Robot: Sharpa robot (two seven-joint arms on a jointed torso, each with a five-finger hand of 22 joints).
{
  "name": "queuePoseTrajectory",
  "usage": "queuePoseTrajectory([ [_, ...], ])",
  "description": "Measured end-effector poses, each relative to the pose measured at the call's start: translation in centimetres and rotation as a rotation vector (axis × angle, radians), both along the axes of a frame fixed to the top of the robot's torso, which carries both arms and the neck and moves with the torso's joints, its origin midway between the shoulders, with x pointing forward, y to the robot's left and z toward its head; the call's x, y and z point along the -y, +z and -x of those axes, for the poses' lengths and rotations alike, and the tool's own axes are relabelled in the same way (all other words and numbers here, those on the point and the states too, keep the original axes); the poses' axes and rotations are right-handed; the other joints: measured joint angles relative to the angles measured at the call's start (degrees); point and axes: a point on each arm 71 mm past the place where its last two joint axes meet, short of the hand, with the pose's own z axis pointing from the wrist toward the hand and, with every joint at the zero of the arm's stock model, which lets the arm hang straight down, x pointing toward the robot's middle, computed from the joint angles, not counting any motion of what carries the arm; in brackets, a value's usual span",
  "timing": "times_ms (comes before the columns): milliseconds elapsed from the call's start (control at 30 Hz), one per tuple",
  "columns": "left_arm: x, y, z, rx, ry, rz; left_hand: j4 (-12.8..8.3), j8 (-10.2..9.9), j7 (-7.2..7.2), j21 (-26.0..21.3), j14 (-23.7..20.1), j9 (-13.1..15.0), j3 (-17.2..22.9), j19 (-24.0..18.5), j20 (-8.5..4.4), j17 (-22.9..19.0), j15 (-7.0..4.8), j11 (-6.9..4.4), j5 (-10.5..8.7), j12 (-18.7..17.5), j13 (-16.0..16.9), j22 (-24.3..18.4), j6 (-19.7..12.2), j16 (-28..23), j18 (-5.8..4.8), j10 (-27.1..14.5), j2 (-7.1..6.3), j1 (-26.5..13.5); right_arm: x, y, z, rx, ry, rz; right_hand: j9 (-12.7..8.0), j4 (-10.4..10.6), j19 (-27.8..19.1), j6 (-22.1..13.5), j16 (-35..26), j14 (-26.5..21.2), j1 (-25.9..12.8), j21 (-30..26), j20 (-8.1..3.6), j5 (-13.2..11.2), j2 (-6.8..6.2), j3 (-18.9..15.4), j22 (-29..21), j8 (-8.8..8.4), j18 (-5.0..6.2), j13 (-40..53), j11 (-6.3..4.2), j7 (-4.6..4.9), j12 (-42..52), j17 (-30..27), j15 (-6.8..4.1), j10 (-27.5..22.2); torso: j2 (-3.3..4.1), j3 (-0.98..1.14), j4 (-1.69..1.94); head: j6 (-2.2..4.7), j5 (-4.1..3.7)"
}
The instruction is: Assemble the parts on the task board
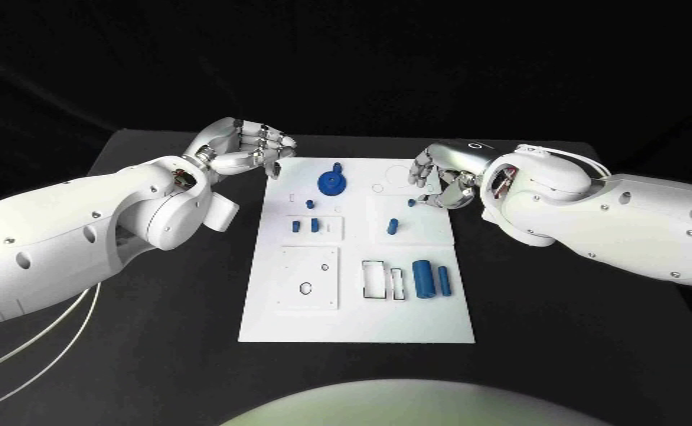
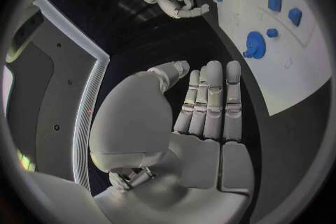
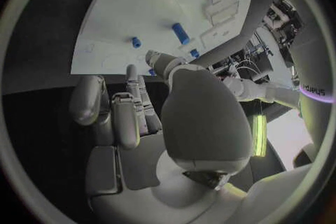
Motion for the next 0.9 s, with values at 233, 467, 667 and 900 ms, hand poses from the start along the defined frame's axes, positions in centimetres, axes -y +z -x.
queuePoseTrajectory([
  [233,-0.3,0.3,0.4,-0.030,0.010,0.101,-0.16,0.00,0.07,-0.49,0.00,0.00,-0.18,0.00,0.00,-0.22,0.00,0.00,-0.47,0.15,0.00,-0.21,-0.52,-0.23,-0.01,0.00,0.00,0.00,-0.8,-0.9,0.3,0.023,0.030,0.071,-0.20,-0.59,0.61,1.32,0.00,0.00,-0.44,1.56,0.20,0.12,0.00,-0.59,0.00,-0.46,-0.78,-0.60,0.00,0.44,-0.79,0.00,0.00,0.42,0.01,-0.07,-0.03,0.23,-0.32],
  [467,-0.2,0.5,0.7,-0.039,0.000,0.148,-0.31,0.00,0.07,-0.64,0.00,0.14,-0.33,0.00,0.00,-0.34,0.00,0.00,0.16,0.37,-0.01,-0.25,-0.52,-0.50,-0.02,0.00,0.00,0.00,-1.5,-1.8,0.3,0.031,0.039,0.095,-0.26,-1.68,1.87,2.02,1.03,0.00,-0.46,4.44,0.17,-0.31,0.02,0.56,-0.01,-0.66,-0.79,-1.33,-0.03,0.44,-1.64,0.00,0.00,1.70,0.07,-0.04,-0.03,0.19,-0.37],
  [667,-0.1,0.6,0.8,-0.043,-0.005,0.169,-0.31,0.00,0.07,-0.85,0.00,0.14,-0.34,0.00,0.01,-0.40,0.00,0.00,0.16,0.37,-0.01,-0.31,-0.52,-0.50,-0.02,-0.01,0.00,0.00,-1.8,-2.4,0.2,0.030,0.038,0.104,-0.25,-2.03,2.37,2.77,1.11,0.00,-0.77,5.81,0.11,-1.36,0.33,3.31,-0.01,-0.89,-1.67,-2.05,-0.13,0.09,-2.23,-0.01,0.00,2.80,0.07,-0.01,0.06,-0.02,-0.41],
  [900,-0.2,0.6,0.9,-0.048,-0.006,0.180,-0.31,0.00,0.07,-0.85,0.00,0.13,-0.34,0.00,0.01,-0.40,0.00,0.00,0.16,0.37,-0.01,-0.31,-0.52,-0.49,-0.03,-0.01,0.00,0.00,-1.8,-2.9,-0.1,0.029,0.027,0.114,-0.12,-2.59,2.96,3.84,1.34,0.00,-1.29,7.10,-0.11,-1.81,0.84,6.32,-0.02,-0.89,-1.67,-2.64,-0.52,-0.02,-2.89,-0.01,0.00,4.20,0.07,-0.01,0.05,-0.20,-0.29],
])
